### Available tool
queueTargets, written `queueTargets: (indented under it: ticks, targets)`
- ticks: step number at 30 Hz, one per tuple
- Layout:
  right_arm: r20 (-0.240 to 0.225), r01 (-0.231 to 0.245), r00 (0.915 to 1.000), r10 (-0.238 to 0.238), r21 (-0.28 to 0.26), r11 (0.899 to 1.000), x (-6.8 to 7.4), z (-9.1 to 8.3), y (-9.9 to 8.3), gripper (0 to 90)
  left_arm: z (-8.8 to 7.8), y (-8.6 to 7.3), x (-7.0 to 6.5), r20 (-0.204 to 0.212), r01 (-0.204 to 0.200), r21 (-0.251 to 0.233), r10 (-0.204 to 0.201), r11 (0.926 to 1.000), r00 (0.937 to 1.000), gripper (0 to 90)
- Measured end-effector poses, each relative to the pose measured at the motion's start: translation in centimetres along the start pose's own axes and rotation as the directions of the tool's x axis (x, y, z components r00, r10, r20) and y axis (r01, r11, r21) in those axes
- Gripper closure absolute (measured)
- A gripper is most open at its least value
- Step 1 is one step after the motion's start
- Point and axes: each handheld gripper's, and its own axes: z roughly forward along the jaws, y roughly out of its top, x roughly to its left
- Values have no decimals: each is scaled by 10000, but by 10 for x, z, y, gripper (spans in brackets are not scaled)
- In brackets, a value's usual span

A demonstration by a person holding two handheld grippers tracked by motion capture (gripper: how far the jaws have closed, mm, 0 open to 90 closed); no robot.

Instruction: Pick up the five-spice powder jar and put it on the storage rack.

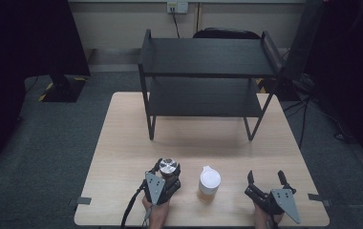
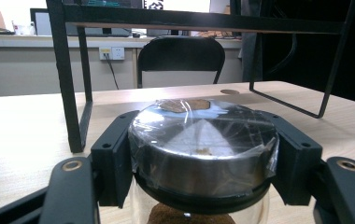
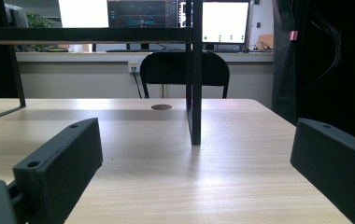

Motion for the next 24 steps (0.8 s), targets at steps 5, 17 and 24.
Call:
queueTargets:
  ticks: [5, 17, 24]
  targets:
    - [12, 1, 10000, -1, -1, 10000, 0, 0, 0, 8, 0, 1, -2, -61, -53, 43, 53, 10000, 10000, 349]
    - [12, 4, 10000, -4, -2, 10000, 0, 0, 0, 8, 0, 5, 3, 70, 133, 160, -134, 9998, 9999, 351]
    - [13, 0, 10000, 0, -2, 10000, 0, 0, 0, 8, -1, 7, 6, 232, 163, 153, -167, 9997, 9996, 352]
